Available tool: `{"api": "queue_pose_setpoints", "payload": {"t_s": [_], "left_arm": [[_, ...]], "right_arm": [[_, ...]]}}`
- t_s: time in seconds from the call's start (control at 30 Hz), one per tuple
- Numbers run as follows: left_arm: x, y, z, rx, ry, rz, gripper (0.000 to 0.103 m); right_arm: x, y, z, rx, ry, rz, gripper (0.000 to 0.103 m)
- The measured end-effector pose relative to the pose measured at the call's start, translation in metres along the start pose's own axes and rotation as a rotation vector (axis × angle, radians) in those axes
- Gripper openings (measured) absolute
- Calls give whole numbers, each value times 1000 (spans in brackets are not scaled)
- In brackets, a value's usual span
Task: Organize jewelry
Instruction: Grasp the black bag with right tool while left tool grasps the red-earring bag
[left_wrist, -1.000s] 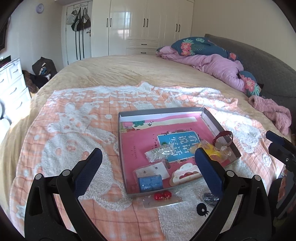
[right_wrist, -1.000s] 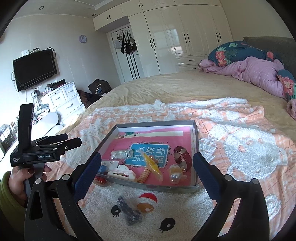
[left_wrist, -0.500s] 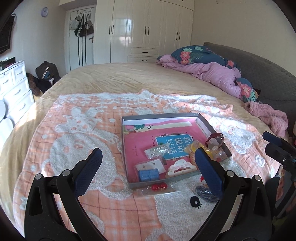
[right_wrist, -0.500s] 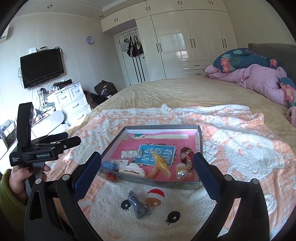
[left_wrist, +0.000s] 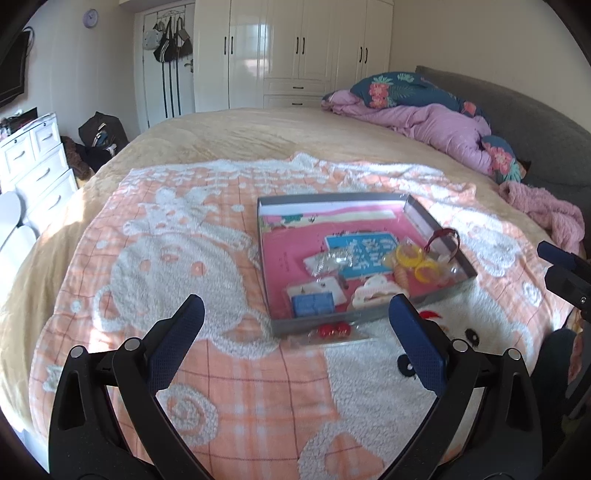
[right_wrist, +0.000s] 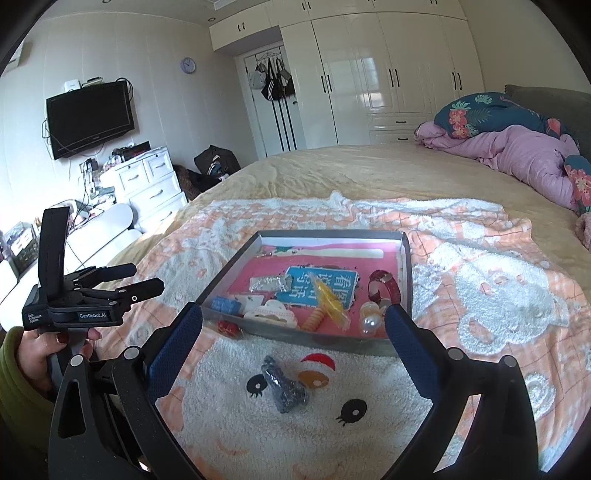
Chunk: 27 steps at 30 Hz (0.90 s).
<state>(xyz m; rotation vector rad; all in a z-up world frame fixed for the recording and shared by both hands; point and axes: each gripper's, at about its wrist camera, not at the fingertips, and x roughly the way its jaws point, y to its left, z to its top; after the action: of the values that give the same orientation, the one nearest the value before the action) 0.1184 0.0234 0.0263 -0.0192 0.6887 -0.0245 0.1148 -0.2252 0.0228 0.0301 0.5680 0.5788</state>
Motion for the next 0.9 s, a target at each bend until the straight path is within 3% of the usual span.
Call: {"api": "queue_pose_setpoints", "payload": {"t_s": [0.37, 0.8, 0.83, 0.9], "left_arm": [[15, -8, -15, 35, 55, 12, 94], [56, -2, -34, -16, 182, -36, 94], [59, -3, -36, -23, 193, -50, 94], [67, -4, -38, -42, 218, -76, 94]], "right_arm": [[30, 6, -26, -45, 102, 4, 99], [108, 16, -73, -158, 307, -10, 98], [114, 16, -75, -164, 316, -7, 98], [126, 14, -79, -177, 350, -11, 85]]}}
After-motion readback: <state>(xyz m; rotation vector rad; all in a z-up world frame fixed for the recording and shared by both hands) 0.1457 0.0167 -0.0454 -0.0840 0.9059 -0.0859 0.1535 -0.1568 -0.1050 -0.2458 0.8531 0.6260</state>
